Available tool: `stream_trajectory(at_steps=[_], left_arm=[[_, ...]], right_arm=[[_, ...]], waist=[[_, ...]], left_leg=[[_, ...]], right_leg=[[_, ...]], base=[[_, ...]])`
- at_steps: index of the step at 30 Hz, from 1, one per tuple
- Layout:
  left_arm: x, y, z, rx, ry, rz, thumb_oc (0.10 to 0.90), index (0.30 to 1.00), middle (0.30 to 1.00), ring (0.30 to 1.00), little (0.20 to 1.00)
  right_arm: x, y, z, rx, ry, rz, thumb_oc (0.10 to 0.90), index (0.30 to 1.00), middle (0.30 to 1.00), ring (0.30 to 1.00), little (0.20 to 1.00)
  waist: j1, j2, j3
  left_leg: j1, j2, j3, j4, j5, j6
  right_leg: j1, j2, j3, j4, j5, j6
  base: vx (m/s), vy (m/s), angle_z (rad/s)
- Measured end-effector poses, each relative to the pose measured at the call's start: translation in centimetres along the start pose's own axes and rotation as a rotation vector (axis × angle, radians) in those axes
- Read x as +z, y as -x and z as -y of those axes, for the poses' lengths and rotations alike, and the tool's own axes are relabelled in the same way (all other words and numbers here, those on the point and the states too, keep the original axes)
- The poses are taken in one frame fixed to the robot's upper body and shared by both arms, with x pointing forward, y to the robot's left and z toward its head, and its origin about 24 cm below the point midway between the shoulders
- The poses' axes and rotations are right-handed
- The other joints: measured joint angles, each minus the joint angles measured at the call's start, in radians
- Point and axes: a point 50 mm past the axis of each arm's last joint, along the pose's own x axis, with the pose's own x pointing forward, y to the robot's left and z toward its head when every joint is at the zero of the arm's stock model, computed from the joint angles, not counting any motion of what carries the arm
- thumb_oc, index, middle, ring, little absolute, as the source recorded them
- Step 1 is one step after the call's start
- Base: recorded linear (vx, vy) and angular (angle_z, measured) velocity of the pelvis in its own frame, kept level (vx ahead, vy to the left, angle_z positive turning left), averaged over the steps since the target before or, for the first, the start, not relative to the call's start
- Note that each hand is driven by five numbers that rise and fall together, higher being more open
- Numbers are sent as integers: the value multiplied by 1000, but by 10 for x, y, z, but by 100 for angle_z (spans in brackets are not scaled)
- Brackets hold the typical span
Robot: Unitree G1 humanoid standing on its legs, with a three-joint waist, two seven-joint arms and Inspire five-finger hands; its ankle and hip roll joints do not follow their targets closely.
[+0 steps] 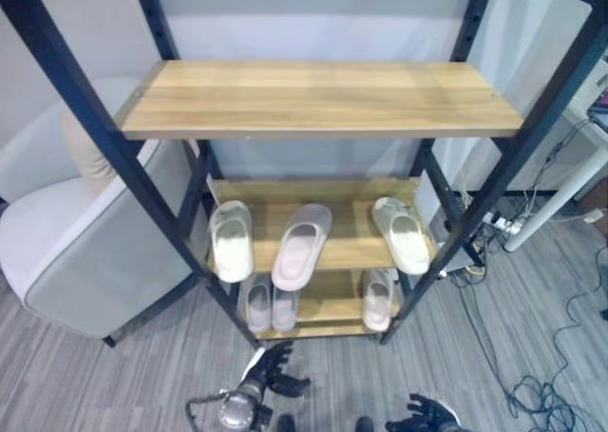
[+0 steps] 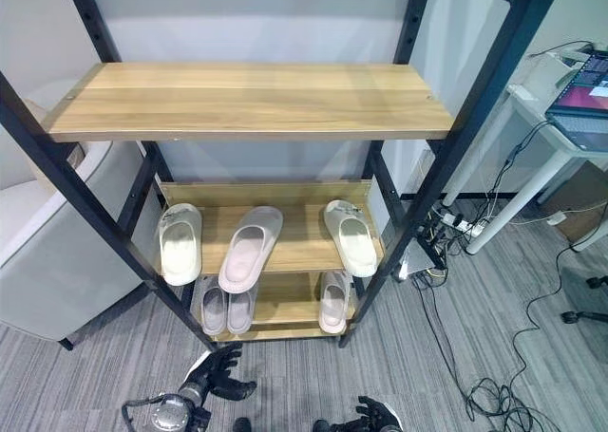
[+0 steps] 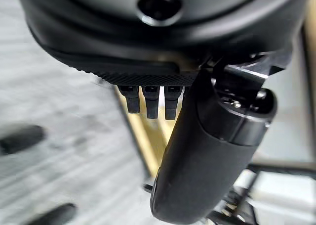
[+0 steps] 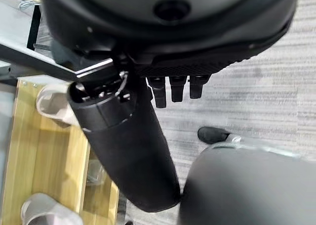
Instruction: Arrange the slippers neatly on the shoe rack.
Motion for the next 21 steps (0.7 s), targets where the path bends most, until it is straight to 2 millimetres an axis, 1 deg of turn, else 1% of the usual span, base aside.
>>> stream_trajectory(at_steps=[2,4,7,8,13,16,21], left_arm=[[18,2,5,-73,-39,82,800,900,900,900,900],[30,4,10,-131,-63,138,800,900,900,900,900],[42,7,18,-216,-92,192,800,900,900,900,900],[45,8,21,-234,-100,203,800,900,900,900,900],[61,12,29,-284,-112,274,800,900,900,900,900],[74,15,29,-291,-108,327,800,900,900,900,900],[108,26,21,-277,-130,476,800,900,900,900,900]], right_arm=[[-3,1,4,-9,2,-7,800,900,900,900,900],[-5,2,7,-17,-6,-12,800,900,900,900,900],[-7,2,11,-25,5,-21,800,900,900,900,900],[-7,3,11,-25,6,-21,800,900,900,900,900],[-11,4,11,-23,5,-28,800,900,900,900,900],[-12,4,11,-23,4,-29,800,900,900,900,900],[-12,4,10,-22,24,-27,800,900,900,900,900]], waist=[[0,8,-4],[1,19,-10],[-1,41,-24],[-1,44,-26],[-3,46,-26],[-2,45,-25],[-3,43,-21]], left_leg=[[1,6,0,-3,-1,-6],[1,8,-3,-3,-4,-14],[2,9,-1,-3,-5,-15],[2,9,0,-3,-5,-15],[4,9,0,-3,-3,-14],[4,8,1,-3,-1,-10],[22,8,7,-3,0,-8]], right_leg=[[0,6,-2,-4,-1,-4],[2,9,-3,-7,-1,-4],[2,9,0,-7,-1,-4],[2,9,0,-7,-1,-4],[3,8,1,-7,-1,-4],[3,8,2,-7,-1,-4],[19,8,6,-7,-2,-3]], base=[[-24,-51,3],[-39,-50,0],[0,-24,0],[5,-31,-1],[2,-7,0],[0,0,0],[0,0,0]])
